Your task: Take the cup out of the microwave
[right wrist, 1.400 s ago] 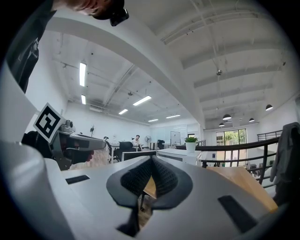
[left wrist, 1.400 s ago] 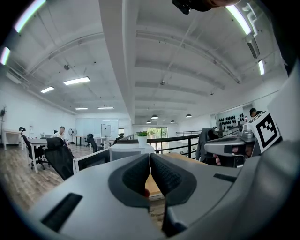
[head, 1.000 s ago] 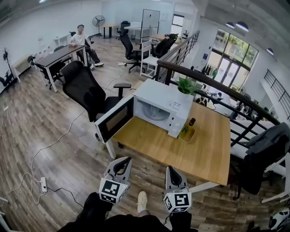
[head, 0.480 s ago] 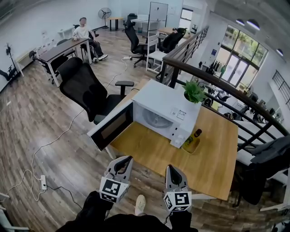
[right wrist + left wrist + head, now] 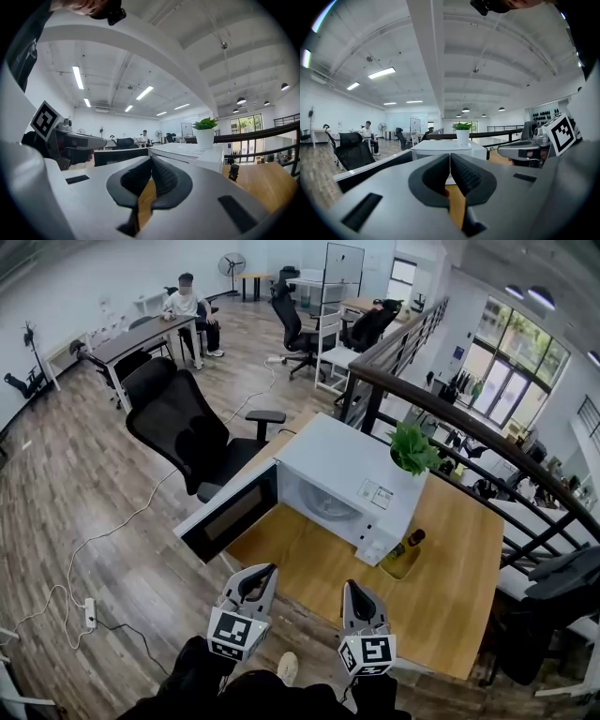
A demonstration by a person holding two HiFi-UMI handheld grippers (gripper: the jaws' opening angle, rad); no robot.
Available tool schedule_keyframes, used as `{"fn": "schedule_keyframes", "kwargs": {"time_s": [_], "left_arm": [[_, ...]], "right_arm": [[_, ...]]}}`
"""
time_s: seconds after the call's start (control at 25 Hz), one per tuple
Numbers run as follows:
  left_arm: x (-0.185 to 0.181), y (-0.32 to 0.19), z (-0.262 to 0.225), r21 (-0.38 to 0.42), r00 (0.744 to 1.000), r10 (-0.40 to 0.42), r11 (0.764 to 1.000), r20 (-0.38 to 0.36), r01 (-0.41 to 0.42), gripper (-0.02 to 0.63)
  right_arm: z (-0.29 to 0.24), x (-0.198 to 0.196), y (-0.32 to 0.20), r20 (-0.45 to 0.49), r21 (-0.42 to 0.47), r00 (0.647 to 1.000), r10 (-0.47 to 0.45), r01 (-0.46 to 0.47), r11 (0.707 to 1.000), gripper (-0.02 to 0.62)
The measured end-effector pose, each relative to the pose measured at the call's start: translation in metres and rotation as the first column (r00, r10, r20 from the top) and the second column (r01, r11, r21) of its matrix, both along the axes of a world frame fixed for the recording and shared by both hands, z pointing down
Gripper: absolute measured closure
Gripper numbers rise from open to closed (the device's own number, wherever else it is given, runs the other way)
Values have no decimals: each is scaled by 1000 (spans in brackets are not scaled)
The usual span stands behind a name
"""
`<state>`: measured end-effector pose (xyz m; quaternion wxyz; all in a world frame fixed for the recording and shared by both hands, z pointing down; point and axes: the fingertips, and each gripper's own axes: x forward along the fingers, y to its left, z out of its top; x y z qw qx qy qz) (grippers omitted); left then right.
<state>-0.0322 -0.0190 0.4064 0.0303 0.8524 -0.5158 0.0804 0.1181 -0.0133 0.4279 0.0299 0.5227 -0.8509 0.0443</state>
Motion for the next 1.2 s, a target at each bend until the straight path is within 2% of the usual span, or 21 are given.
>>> {"fn": "schedule_keyframes", "kwargs": {"time_s": [0.48,0.84,1.2], "left_arm": [[-9,-58,20,-21,1000,-21,1000,7,21,578],[-22,-147,55,-79,998,68,995,8,-68,578],[-25,-227,103,-150,991,133,980,6,-130,578]], "right_arm": [[22,-5,-58,-2,-28,1000,-3,3,1000,580],[55,-20,-134,0,-92,997,83,-83,992,580],[100,-37,-209,-4,-155,993,120,-120,981,580]]}}
